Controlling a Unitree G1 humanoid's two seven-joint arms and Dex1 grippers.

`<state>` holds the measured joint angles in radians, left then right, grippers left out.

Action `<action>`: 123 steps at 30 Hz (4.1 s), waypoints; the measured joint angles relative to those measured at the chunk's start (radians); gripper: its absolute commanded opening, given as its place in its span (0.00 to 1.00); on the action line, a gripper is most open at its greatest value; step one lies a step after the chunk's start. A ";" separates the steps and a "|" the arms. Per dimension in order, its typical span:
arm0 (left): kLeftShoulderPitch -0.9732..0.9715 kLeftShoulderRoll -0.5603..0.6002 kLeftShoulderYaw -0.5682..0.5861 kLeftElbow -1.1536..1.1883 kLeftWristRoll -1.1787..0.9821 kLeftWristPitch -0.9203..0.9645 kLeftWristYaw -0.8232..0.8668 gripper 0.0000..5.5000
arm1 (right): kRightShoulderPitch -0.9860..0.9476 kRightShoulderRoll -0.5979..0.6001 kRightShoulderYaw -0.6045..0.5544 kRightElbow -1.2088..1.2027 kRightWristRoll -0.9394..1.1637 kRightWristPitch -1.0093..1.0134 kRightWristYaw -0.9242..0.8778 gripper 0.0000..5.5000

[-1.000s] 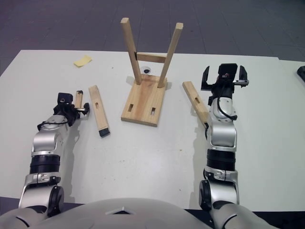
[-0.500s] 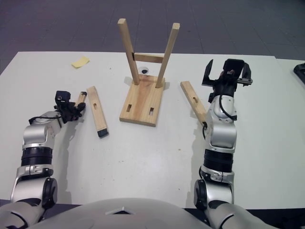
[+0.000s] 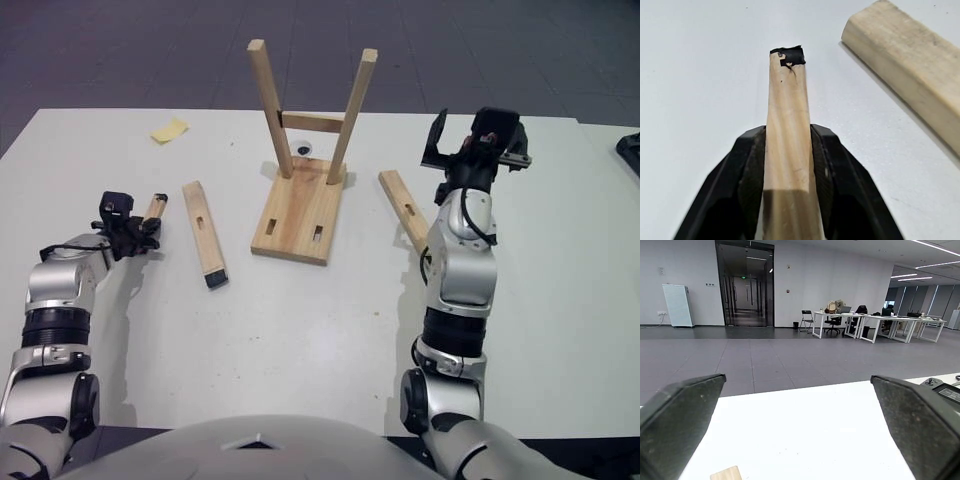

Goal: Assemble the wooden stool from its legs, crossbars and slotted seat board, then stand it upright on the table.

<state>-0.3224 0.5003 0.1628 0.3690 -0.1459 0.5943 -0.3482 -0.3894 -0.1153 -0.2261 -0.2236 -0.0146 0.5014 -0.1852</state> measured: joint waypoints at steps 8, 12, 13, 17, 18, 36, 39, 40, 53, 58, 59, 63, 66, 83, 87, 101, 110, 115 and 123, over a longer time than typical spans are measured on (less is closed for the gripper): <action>0.072 -0.089 0.188 -0.145 -0.116 -0.173 0.083 0.23 | -0.040 0.091 -0.111 -0.079 0.308 0.093 0.080 0.98; 0.024 -0.097 0.204 -0.396 -0.159 -0.228 0.105 0.23 | -0.139 0.151 -0.199 -0.122 0.659 0.184 0.118 0.98; 0.004 -0.095 0.193 -0.456 -0.157 -0.238 0.109 0.23 | -0.171 0.152 -0.208 -0.126 0.731 0.203 0.125 0.98; -0.111 -0.076 0.041 -0.612 -0.073 -0.276 0.086 0.23 | -0.348 0.152 -0.202 -0.065 0.991 0.271 0.168 0.98; -0.134 -0.075 0.000 -0.627 -0.055 -0.289 0.072 0.23 | -0.387 0.151 -0.194 -0.034 1.031 0.283 0.179 0.98; -0.209 -0.145 -0.245 -0.705 0.039 -0.377 -0.021 0.23 | -0.546 0.067 -0.024 0.268 1.057 0.345 0.372 0.94; -0.209 -0.168 -0.250 -0.704 0.043 -0.377 -0.020 0.23 | -0.546 0.078 -0.011 0.274 1.058 0.350 0.372 0.88; -0.209 -0.170 -0.253 -0.704 0.045 -0.378 -0.020 0.23 | -0.546 0.080 -0.009 0.274 1.060 0.352 0.373 0.86; -0.172 -0.193 -0.255 -0.713 0.067 -0.376 -0.006 0.23 | -0.539 0.078 -0.017 0.270 1.099 0.406 0.372 0.49; -0.159 -0.206 -0.260 -0.727 0.083 -0.376 0.003 0.23 | -0.539 0.078 -0.016 0.272 1.100 0.416 0.376 0.37; -0.156 -0.207 -0.260 -0.727 0.084 -0.376 0.004 0.23 | -0.539 0.078 -0.016 0.273 1.100 0.416 0.377 0.34; -0.150 -0.212 -0.261 -0.734 0.085 -0.376 0.008 0.23 | -0.539 0.072 -0.016 0.280 1.098 0.416 0.377 0.22; -0.147 -0.215 -0.261 -0.739 0.085 -0.376 0.009 0.23 | -0.539 0.056 -0.013 0.280 1.097 0.426 0.380 0.15; -0.124 -0.253 -0.280 -0.758 0.085 -0.377 0.010 0.23 | -0.497 0.021 -0.007 0.202 1.099 0.459 0.385 0.08; -0.116 -0.252 -0.282 -0.751 0.088 -0.364 0.014 0.35 | -0.483 0.022 0.017 0.202 1.057 0.427 0.401 0.07; -0.126 -0.257 -0.286 -0.746 0.017 -0.241 -0.037 0.76 | -0.375 -0.014 0.073 0.152 0.856 0.295 0.419 0.07; -0.107 -0.312 -0.062 -0.783 -0.173 -0.198 0.062 0.98 | -0.284 -0.294 -0.072 0.187 0.591 0.043 0.420 0.07; -0.158 -0.333 0.048 -0.643 -0.158 -0.230 0.198 0.98 | -0.161 -0.363 -0.025 0.284 0.465 -0.017 0.497 0.07; -0.168 -0.355 0.086 -0.527 -0.119 -0.286 0.299 0.98 | -0.020 -0.337 -0.050 0.421 0.449 -0.143 0.611 0.07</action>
<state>-0.4900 0.1451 0.2492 -0.1581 -0.2646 0.3081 -0.0489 -0.4096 -0.4524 -0.2764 0.1971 0.4347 0.3579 0.4257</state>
